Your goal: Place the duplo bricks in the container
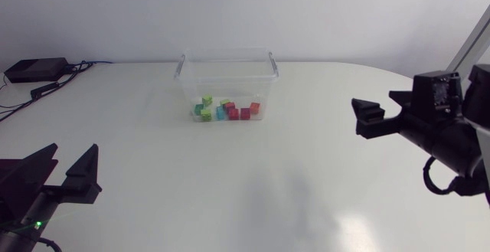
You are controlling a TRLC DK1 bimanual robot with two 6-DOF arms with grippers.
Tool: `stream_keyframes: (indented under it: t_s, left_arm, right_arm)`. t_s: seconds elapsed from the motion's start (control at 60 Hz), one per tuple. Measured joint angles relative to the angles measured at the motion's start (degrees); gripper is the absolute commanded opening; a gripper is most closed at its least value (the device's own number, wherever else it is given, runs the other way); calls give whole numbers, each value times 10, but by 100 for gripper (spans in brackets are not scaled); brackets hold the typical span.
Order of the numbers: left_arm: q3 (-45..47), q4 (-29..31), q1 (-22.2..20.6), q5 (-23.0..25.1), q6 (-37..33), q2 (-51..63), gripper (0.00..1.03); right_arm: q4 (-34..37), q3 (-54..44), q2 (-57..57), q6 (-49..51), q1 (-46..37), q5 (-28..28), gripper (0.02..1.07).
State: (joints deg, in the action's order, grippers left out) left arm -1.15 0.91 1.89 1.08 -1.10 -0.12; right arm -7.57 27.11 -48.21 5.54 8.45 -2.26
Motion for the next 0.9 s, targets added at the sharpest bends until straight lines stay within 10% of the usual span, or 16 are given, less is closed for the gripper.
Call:
stream_keyframes:
  t_s: [0.9]
  left_arm:
    - [0, 0, -5, -1, 0, 0, 100]
  right_arm:
    - [52, -202, 350, -15, -54, 24, 102]
